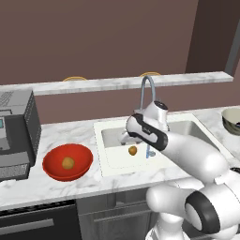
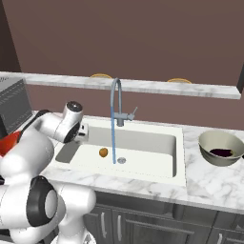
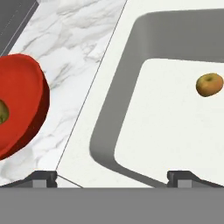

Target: Pick the apples from the sink and place them in one bowl. Place the eggplant in the other bowl. Then turn off the sink faucet.

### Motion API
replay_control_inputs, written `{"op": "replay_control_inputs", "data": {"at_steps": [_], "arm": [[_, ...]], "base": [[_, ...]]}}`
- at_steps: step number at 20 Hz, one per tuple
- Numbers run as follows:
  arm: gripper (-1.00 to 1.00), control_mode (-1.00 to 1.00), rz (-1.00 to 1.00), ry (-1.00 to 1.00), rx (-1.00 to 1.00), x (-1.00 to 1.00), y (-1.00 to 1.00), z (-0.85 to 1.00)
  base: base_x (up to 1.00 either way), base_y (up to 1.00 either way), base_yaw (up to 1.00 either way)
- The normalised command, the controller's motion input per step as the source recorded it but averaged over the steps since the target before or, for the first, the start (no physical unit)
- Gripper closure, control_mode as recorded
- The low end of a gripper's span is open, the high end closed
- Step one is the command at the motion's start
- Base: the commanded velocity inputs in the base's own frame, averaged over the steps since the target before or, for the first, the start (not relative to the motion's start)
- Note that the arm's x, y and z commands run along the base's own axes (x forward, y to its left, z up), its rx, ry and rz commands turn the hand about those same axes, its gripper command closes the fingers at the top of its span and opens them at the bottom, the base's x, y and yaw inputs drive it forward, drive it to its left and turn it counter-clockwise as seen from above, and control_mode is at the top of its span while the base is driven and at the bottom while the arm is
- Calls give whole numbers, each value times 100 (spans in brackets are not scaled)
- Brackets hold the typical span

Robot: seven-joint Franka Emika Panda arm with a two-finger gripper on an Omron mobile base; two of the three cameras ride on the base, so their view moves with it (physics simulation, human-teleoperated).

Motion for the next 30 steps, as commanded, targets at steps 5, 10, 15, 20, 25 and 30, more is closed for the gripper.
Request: {"op": "replay_control_inputs", "data": {"at_steps": [5,10,15,20,25,30], "arm": [[-100,-100,-12,6,0,2,-44,-25],[-100,-100,-12,7,0,12,-45,-31],[-100,-100,-9,4,0,29,-41,-40],[-100,-100,-2,0,0,43,-18,-57],[-100,-100,0,4,0,58,-1,-45],[-100,-100,0,2,0,60,0,-25]], "base": [[0,0,0],[0,0,0],[0,0,0],[0,0,0],[0,0,0],[0,0,0]]}}
